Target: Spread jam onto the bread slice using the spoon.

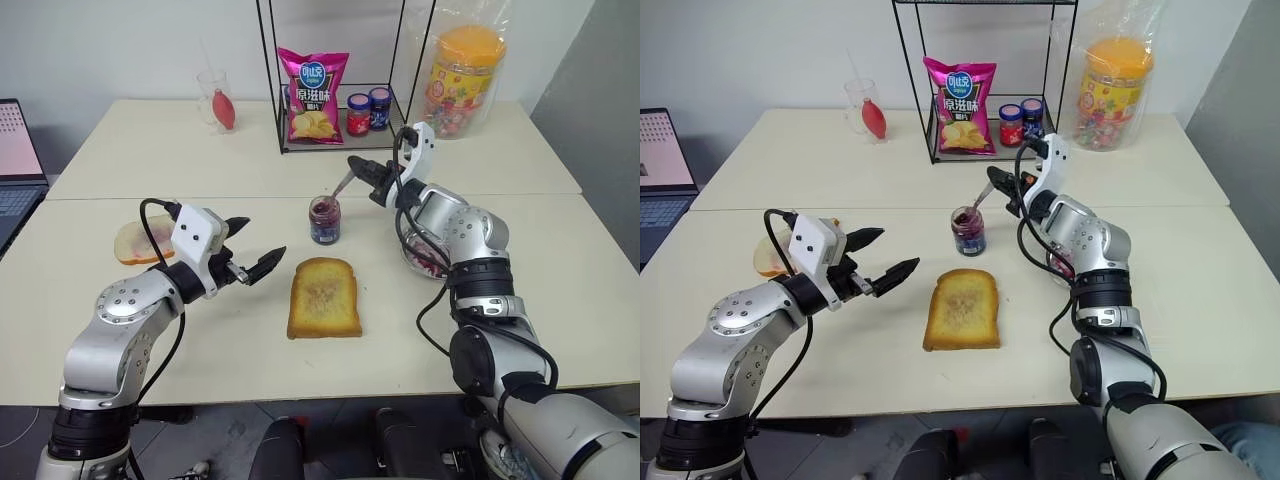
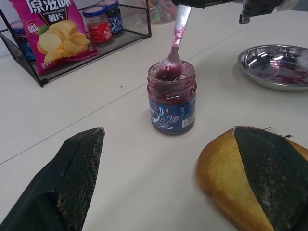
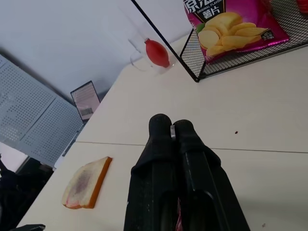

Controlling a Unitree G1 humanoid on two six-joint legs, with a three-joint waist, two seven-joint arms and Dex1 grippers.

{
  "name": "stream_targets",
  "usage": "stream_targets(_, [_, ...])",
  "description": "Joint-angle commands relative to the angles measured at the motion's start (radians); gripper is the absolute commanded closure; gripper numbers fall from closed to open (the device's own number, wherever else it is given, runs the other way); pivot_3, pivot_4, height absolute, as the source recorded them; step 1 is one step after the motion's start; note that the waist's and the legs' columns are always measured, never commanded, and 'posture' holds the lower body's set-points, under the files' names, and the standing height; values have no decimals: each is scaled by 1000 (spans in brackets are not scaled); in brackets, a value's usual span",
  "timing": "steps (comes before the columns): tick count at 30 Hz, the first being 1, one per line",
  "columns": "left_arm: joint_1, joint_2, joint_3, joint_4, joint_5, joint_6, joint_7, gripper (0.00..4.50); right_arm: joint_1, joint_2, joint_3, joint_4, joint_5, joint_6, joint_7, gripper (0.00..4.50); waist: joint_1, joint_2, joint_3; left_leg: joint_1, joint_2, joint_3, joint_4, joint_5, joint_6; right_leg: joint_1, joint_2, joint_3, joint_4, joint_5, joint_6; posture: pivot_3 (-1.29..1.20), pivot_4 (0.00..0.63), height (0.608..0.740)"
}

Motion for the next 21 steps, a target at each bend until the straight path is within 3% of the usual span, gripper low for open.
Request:
stream_targets(1, [-18, 2, 5, -23, 1, -13, -1, 0, -41, 7, -20, -26, 42, 8, -10, 4456, 0, 0, 0, -1, 0, 0, 0, 0, 0, -1, 0, 0, 0, 0, 0, 0, 150, 740])
stream_targets(21, [-43, -4, -5, -2, 8, -31, -7, 0, -37, -1, -92, -41, 121, 42, -77, 4456, 0, 0, 0, -6, 0, 0, 0, 0, 0, -7, 0, 0, 2, 2, -4, 0, 150, 740])
